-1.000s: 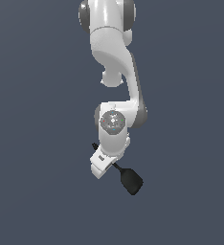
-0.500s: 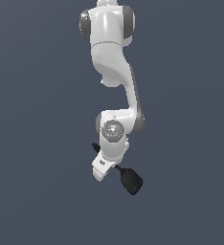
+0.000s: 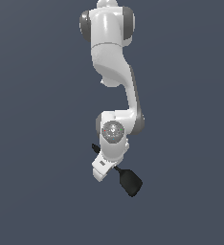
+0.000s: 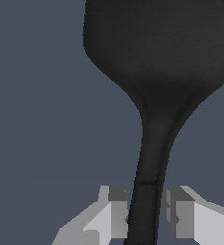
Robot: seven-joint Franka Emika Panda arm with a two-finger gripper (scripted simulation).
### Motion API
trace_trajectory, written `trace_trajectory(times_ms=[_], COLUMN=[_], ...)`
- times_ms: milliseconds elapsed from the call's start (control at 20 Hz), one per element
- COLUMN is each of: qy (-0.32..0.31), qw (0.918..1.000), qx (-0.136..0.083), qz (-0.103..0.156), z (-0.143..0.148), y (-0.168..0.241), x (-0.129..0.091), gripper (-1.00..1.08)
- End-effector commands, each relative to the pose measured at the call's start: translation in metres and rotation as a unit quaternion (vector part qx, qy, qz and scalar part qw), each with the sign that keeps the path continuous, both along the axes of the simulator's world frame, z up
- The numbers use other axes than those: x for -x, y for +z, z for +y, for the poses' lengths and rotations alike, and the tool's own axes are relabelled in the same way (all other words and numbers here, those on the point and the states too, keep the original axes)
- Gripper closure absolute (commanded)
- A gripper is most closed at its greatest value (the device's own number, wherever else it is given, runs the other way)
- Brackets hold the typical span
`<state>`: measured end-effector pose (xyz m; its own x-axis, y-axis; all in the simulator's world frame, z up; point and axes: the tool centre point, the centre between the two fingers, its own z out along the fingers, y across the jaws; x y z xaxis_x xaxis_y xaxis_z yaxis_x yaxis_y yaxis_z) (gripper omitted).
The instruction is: Pick up the object and move it to a goal position.
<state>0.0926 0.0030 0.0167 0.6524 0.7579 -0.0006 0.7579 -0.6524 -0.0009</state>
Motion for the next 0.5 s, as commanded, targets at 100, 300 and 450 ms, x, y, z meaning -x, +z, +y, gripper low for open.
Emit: trace_trajectory(times_ms=[100, 300, 450], qy=[0.000, 0.000, 0.000], qw=[1.0000, 1.0000, 1.0000], qx=[0.000, 0.000, 0.000], qz=[-0.001, 0.000, 0.000], z=[-0.0004, -0.0009, -0.0033], y=[0.0003, 0.0021, 0.0081], x=[-0.0004, 0.0005, 0.0022], gripper=[1.08, 1.08, 1.08])
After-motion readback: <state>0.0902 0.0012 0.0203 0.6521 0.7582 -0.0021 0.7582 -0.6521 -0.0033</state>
